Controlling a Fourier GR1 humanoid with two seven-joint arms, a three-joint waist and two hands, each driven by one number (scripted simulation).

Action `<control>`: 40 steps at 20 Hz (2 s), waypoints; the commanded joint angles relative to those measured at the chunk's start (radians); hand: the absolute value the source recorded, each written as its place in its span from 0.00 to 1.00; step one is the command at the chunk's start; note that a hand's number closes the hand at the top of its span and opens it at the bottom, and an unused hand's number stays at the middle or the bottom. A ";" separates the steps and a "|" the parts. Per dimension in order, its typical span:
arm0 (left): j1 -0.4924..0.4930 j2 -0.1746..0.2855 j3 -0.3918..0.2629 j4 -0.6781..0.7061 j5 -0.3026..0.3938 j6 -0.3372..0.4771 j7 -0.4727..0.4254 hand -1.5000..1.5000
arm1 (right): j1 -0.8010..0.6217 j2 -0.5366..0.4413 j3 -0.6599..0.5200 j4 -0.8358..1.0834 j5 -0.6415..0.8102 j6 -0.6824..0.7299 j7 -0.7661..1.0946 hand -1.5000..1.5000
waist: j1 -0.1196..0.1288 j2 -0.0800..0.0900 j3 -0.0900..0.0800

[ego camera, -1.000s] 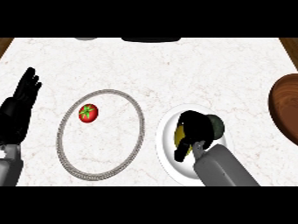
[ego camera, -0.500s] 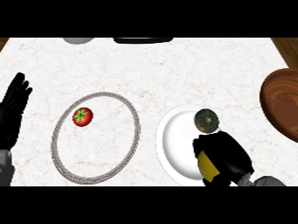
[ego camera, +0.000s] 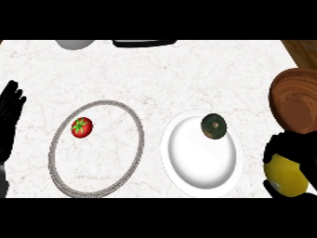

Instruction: Pick the lemon from the plate and place it in the bowl

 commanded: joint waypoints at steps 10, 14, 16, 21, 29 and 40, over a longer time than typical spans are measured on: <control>-0.014 -0.028 -0.032 -0.018 -0.013 -0.035 -0.007 0.50 | 0.192 -0.092 -0.702 0.144 -0.571 0.165 -0.277 1.00 | 0.066 0.018 0.000; -0.062 -0.062 -0.050 0.025 -0.057 -0.017 -0.025 0.50 | 0.090 -0.054 -0.656 0.283 -0.559 0.212 -0.310 1.00 | 0.085 0.022 -0.001; -0.106 -0.059 -0.058 0.023 -0.062 -0.016 0.037 0.50 | -0.019 -0.094 -0.612 0.435 -0.522 0.238 -0.348 1.00 | 0.099 0.025 0.000; -0.107 -0.072 -0.035 0.090 -0.057 -0.049 -0.031 0.50 | -0.187 0.000 -0.494 0.647 -0.401 0.176 -0.418 1.00 | 0.105 0.027 -0.001; -0.133 -0.074 -0.010 0.061 -0.072 -0.062 0.007 0.50 | -0.482 0.024 -0.477 1.057 -0.288 0.198 -0.571 1.00 | 0.099 0.024 -0.001; -0.092 -0.054 0.004 -0.003 -0.053 -0.090 0.016 0.50 | -0.590 0.000 -0.362 1.542 -0.093 0.261 -0.769 0.00 | 0.127 0.031 0.002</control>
